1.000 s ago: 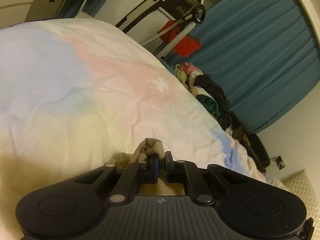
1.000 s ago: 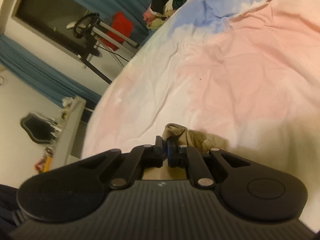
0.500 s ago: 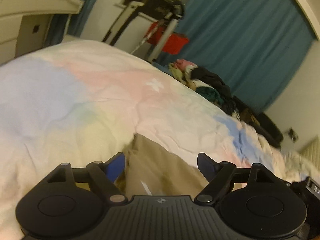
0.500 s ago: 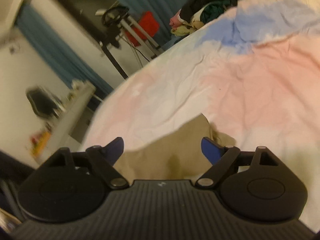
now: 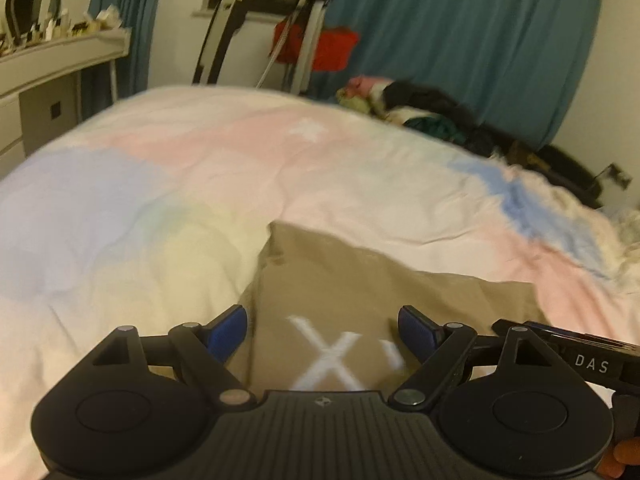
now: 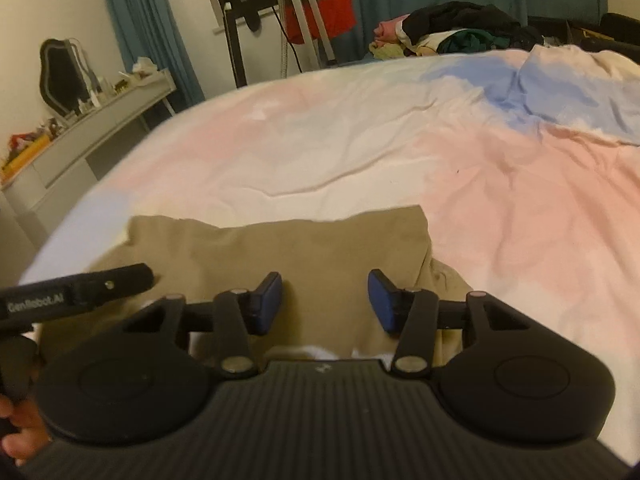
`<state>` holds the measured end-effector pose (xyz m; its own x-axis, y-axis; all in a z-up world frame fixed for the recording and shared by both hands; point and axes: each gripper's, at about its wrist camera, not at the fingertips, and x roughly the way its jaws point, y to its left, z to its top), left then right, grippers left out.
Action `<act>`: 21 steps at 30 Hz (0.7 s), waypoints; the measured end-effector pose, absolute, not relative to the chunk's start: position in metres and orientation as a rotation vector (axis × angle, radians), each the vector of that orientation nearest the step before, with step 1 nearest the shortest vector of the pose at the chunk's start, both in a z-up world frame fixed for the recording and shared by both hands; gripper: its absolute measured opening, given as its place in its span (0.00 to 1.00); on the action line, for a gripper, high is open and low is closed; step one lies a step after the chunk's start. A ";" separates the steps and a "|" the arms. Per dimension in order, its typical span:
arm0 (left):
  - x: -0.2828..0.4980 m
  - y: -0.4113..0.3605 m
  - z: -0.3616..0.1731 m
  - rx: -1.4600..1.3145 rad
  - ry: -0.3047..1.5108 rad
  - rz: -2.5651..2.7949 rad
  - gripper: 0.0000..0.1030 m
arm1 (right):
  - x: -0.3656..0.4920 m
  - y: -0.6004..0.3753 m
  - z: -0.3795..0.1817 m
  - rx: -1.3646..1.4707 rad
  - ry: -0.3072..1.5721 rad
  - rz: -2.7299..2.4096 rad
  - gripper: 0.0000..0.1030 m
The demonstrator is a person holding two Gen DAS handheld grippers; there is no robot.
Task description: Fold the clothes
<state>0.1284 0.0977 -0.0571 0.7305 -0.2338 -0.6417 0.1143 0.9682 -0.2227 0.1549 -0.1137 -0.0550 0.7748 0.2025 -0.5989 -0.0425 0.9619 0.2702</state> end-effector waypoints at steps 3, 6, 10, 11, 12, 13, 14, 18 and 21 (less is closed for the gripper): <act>0.137 0.099 -0.067 -0.189 0.751 -0.184 0.82 | 0.158 -0.108 -0.062 0.219 0.667 0.141 0.49; 0.134 0.100 -0.065 -0.172 0.748 -0.184 0.82 | 0.156 -0.106 -0.060 0.206 0.669 0.140 0.50; 0.115 0.105 -0.055 -0.182 0.739 -0.192 0.82 | 0.145 -0.105 -0.049 0.232 0.675 0.136 0.50; 0.107 0.106 -0.051 -0.181 0.736 -0.196 0.82 | 0.142 -0.105 -0.045 0.242 0.677 0.134 0.51; 0.098 0.107 -0.045 -0.179 0.732 -0.204 0.82 | 0.137 -0.104 -0.041 0.253 0.677 0.133 0.51; 0.088 0.110 -0.040 -0.183 0.725 -0.213 0.82 | 0.130 -0.104 -0.036 0.268 0.669 0.132 0.51; 0.078 0.112 -0.034 -0.193 0.718 -0.222 0.82 | 0.121 -0.103 -0.030 0.286 0.657 0.132 0.51; 0.042 0.122 -0.018 -0.270 0.714 -0.239 0.82 | 0.084 -0.100 -0.009 0.333 0.611 0.118 0.52; 0.016 0.137 -0.017 -0.391 0.737 -0.240 0.83 | 0.058 -0.098 0.005 0.341 0.587 0.108 0.52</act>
